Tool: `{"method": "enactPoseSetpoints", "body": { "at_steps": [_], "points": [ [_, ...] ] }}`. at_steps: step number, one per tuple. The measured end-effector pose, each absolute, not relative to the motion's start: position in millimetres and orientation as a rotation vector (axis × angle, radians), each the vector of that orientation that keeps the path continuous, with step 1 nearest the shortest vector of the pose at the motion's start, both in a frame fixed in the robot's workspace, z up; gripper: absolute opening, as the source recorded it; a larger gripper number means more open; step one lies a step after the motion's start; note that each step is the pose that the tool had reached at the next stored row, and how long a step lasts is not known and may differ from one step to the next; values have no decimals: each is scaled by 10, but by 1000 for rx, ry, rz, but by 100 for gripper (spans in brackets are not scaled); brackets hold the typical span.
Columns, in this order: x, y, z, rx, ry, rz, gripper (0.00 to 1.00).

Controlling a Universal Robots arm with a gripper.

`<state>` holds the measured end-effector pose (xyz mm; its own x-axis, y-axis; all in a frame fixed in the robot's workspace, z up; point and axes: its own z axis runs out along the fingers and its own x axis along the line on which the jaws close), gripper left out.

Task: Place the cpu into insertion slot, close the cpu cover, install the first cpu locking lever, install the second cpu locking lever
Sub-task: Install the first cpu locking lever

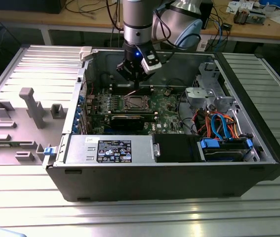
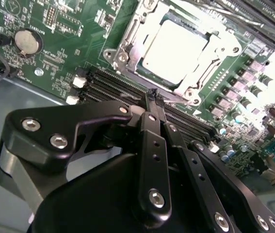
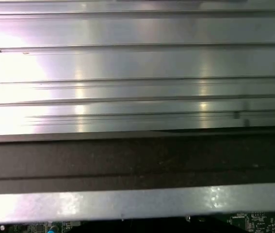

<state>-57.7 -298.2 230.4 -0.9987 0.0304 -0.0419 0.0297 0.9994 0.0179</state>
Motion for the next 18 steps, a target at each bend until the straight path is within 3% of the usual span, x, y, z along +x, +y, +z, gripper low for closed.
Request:
{"method": "enactPoseSetpoints", "body": {
  "at_steps": [18],
  "points": [
    [-476, -2975, 2178, 47, 3099, 23, 11]
  ]
}}
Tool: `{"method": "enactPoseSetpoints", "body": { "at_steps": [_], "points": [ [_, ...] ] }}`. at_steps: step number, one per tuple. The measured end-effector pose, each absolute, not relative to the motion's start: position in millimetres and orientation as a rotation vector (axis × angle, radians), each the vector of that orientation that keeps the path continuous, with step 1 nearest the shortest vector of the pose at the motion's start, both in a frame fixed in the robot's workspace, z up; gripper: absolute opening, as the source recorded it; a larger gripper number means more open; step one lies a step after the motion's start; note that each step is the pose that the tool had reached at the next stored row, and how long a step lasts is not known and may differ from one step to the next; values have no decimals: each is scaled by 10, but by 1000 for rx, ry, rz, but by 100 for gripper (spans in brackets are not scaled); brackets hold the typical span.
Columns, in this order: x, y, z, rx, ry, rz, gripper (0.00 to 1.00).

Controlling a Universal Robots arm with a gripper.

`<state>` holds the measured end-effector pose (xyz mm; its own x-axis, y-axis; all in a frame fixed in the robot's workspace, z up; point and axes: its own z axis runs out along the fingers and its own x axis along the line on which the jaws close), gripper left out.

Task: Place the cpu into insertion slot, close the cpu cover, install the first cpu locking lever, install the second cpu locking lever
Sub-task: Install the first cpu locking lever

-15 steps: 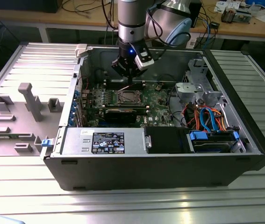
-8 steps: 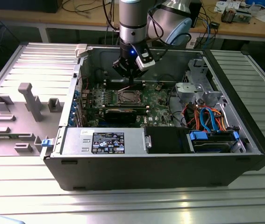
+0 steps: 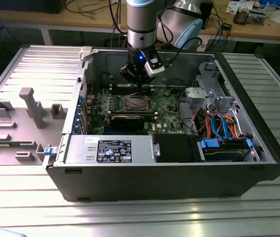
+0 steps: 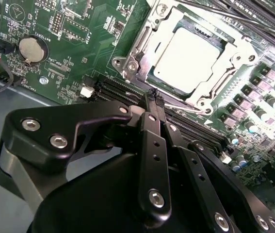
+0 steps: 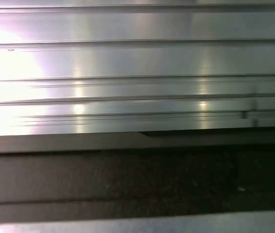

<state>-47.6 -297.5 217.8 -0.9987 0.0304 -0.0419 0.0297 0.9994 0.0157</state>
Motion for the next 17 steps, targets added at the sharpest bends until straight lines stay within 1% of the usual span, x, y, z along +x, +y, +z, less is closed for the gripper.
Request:
{"method": "enactPoseSetpoints", "body": {
  "at_steps": [10, 17],
  "points": [
    [-429, -2973, 2060, 47, 3099, 22, 11],
    [-424, -2973, 2065, 47, 3099, 22, 11]
  ]
}}
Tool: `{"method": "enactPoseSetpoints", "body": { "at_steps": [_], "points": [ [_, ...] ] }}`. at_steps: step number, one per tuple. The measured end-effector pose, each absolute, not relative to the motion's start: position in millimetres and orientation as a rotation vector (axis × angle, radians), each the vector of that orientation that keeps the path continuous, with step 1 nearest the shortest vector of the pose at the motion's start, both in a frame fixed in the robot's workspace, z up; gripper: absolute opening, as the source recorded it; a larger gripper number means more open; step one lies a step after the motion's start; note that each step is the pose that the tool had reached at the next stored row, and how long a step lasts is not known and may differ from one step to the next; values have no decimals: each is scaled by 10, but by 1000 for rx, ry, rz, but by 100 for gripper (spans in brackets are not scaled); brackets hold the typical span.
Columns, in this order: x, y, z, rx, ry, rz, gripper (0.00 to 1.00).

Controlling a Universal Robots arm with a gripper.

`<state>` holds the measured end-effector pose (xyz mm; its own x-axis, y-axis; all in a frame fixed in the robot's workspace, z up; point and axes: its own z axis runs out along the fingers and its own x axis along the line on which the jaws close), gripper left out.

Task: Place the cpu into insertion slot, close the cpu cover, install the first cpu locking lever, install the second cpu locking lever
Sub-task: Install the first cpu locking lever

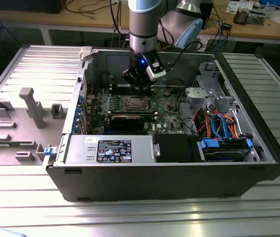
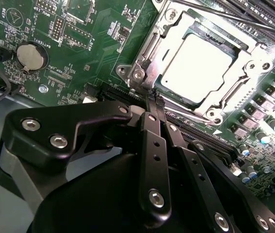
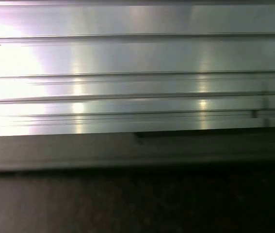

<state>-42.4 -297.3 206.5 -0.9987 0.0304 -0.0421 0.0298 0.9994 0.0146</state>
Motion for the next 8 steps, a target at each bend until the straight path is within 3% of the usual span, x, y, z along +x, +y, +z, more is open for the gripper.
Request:
{"method": "enactPoseSetpoints", "body": {
  "at_steps": [8],
  "points": [
    [-420, -2973, 2062, 46, 3099, 21, 11]
  ]
}}
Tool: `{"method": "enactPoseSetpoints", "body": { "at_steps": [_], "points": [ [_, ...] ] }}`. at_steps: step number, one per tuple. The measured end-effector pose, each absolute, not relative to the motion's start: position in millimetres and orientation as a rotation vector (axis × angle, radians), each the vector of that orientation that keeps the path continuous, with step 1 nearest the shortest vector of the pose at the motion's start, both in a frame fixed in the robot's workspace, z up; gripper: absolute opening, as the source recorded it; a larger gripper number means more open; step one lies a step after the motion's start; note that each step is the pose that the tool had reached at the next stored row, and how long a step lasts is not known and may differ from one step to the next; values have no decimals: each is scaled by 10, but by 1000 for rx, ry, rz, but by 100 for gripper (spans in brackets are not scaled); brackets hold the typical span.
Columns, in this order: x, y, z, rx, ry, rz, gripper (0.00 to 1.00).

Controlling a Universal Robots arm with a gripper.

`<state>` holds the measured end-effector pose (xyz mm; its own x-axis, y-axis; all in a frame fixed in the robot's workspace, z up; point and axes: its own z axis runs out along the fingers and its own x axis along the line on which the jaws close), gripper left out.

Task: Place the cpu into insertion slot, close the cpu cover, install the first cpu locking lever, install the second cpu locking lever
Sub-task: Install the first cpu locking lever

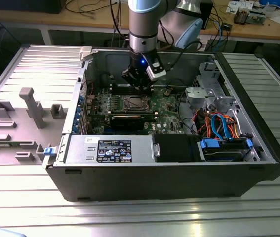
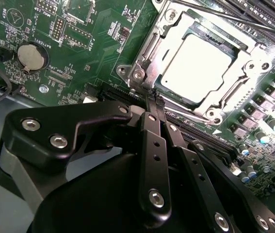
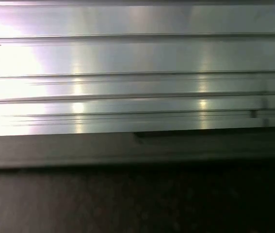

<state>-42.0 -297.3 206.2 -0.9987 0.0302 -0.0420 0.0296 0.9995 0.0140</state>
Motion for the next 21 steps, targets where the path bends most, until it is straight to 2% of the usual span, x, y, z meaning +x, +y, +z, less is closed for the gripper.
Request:
{"method": "enactPoseSetpoints", "body": {
  "at_steps": [21],
  "points": [
    [-413, -2973, 2015, 46, 3100, 5, 11]
  ]
}}
